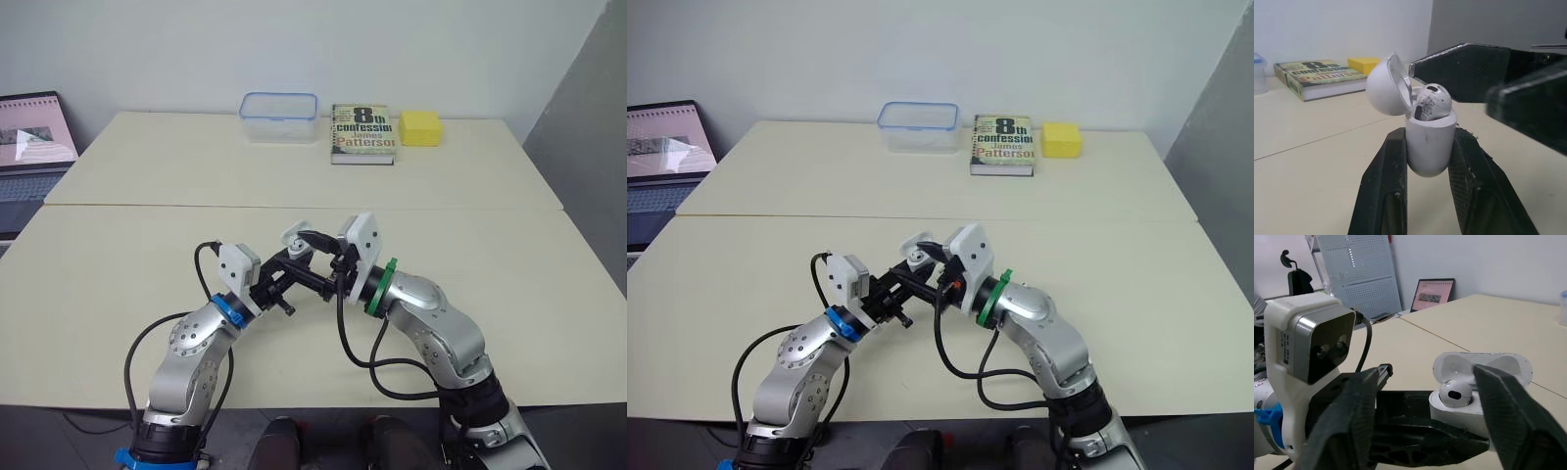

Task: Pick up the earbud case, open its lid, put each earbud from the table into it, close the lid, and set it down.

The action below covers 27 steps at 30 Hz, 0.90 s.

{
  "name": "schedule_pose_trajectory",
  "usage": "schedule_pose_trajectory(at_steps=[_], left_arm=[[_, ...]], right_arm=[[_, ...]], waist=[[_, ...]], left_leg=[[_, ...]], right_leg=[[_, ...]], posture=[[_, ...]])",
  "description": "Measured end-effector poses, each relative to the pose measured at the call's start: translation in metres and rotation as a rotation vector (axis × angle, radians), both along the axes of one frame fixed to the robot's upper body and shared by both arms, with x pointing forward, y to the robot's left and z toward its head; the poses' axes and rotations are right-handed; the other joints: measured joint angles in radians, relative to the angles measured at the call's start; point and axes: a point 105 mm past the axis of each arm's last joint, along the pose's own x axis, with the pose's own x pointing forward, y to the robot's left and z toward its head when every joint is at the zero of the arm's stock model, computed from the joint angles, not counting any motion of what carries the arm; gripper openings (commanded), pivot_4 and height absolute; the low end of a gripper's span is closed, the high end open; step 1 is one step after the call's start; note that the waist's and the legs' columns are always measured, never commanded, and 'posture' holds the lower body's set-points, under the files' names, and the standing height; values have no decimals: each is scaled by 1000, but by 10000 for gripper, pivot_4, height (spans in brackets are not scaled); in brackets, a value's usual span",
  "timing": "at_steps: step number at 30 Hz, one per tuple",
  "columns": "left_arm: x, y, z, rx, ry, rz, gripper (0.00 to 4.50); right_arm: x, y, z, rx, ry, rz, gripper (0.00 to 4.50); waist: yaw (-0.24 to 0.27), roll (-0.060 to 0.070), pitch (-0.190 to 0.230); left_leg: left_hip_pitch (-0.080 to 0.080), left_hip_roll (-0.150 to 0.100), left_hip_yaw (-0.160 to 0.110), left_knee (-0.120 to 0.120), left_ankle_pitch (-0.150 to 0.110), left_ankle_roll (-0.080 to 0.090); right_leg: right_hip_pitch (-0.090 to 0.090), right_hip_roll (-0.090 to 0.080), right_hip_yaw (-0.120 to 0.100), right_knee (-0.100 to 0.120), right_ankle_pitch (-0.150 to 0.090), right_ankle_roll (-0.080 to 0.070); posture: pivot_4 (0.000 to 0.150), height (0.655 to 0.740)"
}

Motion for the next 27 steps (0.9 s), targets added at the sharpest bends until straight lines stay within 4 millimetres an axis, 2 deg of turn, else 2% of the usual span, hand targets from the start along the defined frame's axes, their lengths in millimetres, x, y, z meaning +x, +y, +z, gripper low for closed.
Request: schedule_pose_trajectory(at_steps=[4, 8, 10, 13, 17, 19, 21, 22, 27], left_arm=[[0, -1, 3, -1, -13, -4, 7653], [0, -1, 4, -1, -15, -6, 7654], [0, -1, 4, 0, -14, -5, 7653], [-1, 1, 3, 2, -12, 2, 7653], [-1, 0, 4, 5, -22, -5, 7654], [-1, 0, 4, 9, -23, -12, 7653], [-1, 0, 3, 11, -23, -16, 7653], [0, 1, 3, 11, -20, -15, 7653], [0, 0, 3, 14, -23, -18, 7654]], right_arm=[[1, -27, 4, -69, -15, -29, 31750], [-9, -58, 14, -132, -40, -25, 31750], [-16, -86, 12, -200, -25, -40, 31750], [-23, -136, -5, -351, 63, -115, 31750], [-38, -185, -12, -513, 140, -191, 31750], [-42, -203, -12, -566, 157, -233, 35593], [-50, -220, -22, -631, 218, -251, 40215], [-53, -225, -27, -646, 240, -257, 44762], [-65, -247, -42, -744, 289, -271, 45000]], waist=[[2, 0, 0], [2, 0, 0], [6, 0, 0], [10, 0, 0], [7, 0, 0], [4, 0, 0], [6, 0, 0], [6, 0, 0], [6, 0, 0]], left_leg=[[0, 0, 0, 0, 0, 0], [0, 0, 0, 0, 0, 0], [-1, 0, 0, 0, 0, 0], [-1, -1, 1, 0, 0, 0], [-1, -1, 2, 0, 0, 0], [0, 0, 2, 0, 0, 0], [-1, 0, 2, 0, 0, 0], [-1, 0, 2, 0, 0, 0], [-1, -1, 3, 0, 0, 0]], right_leg=[[0, 0, 0, 0, 0, 0], [0, 0, 0, -1, 0, 0], [0, 0, -1, -2, 0, 0], [1, -1, 0, -3, 0, 0], [0, -1, 0, -3, 0, 0], [1, 0, 0, -3, 0, 0], [1, 0, 0, -3, 0, 0], [1, 0, 0, -3, 0, 0], [1, 0, 1, -4, 0, 0]], posture=[[1500, 7400], [1500, 7400], [1500, 7400], [1500, 7400], [1500, 7400], [1500, 7400], [1500, 7400], [1500, 7400], [1500, 7400]])
